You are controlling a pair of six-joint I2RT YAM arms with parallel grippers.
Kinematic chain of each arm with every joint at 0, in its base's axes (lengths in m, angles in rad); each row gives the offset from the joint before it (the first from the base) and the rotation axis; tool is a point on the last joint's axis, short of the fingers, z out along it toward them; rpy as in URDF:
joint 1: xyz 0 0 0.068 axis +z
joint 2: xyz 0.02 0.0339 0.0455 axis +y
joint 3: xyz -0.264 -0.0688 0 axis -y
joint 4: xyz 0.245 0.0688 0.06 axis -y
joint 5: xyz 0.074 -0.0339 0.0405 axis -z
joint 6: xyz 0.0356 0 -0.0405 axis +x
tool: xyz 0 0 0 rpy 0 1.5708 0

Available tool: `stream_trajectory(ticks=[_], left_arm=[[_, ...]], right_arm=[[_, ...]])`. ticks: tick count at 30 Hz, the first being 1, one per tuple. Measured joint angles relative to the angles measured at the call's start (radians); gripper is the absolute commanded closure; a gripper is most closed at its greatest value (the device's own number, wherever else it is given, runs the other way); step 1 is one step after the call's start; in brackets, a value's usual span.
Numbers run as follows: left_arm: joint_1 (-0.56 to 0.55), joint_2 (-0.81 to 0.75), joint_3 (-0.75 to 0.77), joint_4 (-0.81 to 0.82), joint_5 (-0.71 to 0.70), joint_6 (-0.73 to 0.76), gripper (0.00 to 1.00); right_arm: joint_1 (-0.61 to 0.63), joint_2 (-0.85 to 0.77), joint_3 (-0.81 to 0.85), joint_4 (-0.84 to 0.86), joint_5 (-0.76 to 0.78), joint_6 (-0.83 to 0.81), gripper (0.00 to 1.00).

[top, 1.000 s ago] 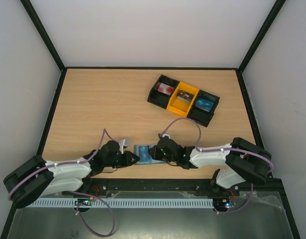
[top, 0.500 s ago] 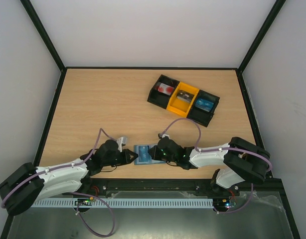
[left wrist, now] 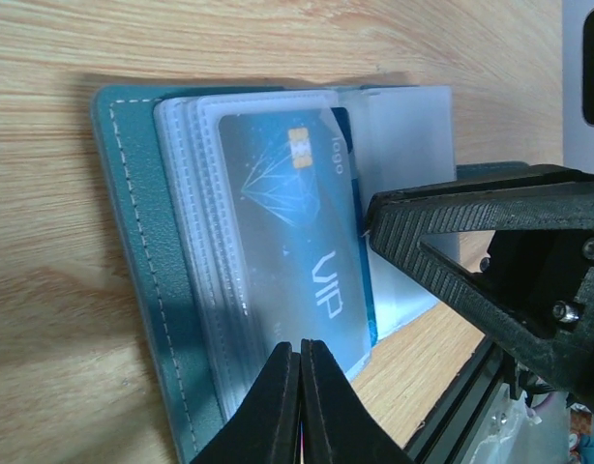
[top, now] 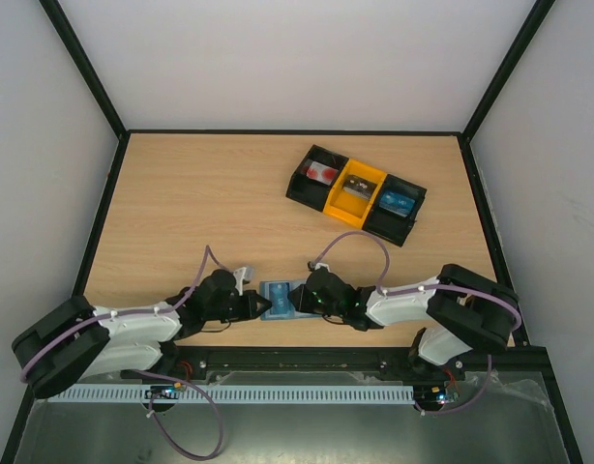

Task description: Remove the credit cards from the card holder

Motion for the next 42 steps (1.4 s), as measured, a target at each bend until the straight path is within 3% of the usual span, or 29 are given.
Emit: stream_trajectory(ticks=[17, 25, 42], left_arm=[[0.0, 0.055, 0.0, 0.022, -0.008, 0.027, 0.97], [0.0, 0.068, 0.0, 0.034, -0.01, 0.031, 0.97], [0.0, 0.071, 0.0, 0.039, -0.027, 0.035, 0.97]], right_arm=[[0.0, 0.042, -0.036, 0.128, -0.04, 0.034, 0.87], [0.0, 0.051, -0.06, 0.177, -0.05, 0.053, 0.98], [0.0, 0.035, -0.095, 0.237, -0.055, 0.059, 0.98]])
